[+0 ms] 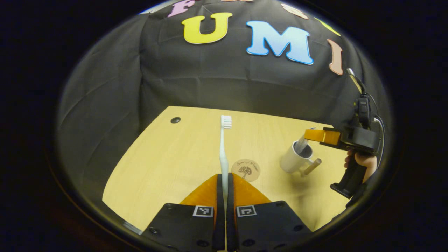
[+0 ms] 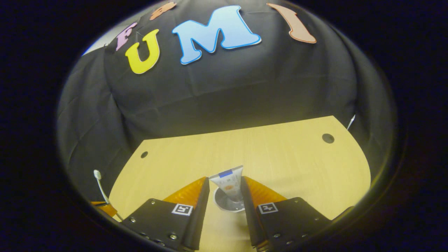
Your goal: Put the toothbrush and toothpaste on the desktop into the cup, then pick up the cup and place it on the coaster on the desktop.
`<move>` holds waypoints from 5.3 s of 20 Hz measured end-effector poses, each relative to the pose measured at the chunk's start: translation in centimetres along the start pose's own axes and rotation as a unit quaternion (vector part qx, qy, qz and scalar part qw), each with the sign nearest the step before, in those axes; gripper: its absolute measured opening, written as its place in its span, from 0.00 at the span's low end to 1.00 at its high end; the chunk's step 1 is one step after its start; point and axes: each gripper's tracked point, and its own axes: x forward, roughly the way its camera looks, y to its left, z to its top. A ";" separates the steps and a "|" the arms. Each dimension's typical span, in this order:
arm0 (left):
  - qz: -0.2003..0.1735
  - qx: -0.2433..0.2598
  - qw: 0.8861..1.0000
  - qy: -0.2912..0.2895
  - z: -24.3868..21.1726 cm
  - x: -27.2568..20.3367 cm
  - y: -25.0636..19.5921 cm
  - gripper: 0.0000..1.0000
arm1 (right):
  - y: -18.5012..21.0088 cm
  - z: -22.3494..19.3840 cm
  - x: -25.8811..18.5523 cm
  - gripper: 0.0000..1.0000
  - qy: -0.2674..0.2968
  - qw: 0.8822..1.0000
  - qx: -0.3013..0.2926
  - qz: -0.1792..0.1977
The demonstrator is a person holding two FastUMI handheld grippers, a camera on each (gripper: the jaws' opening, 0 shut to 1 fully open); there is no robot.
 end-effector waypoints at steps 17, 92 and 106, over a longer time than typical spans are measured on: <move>-0.088 0.085 0.990 -0.069 4.7 0.9 -9.6 0.12 | -6.4 0.5 -6.5 0.53 -0.039 0.997 0.028 -0.064; -0.140 0.074 0.958 -0.237 4.8 3.3 -17.9 0.55 | -8.0 -5.9 -6.4 0.53 0.148 0.978 -0.148 0.017; -0.059 0.044 0.973 -0.217 2.6 2.6 -9.9 0.67 | -5.9 -8.3 -2.0 0.51 0.254 0.936 -0.239 0.045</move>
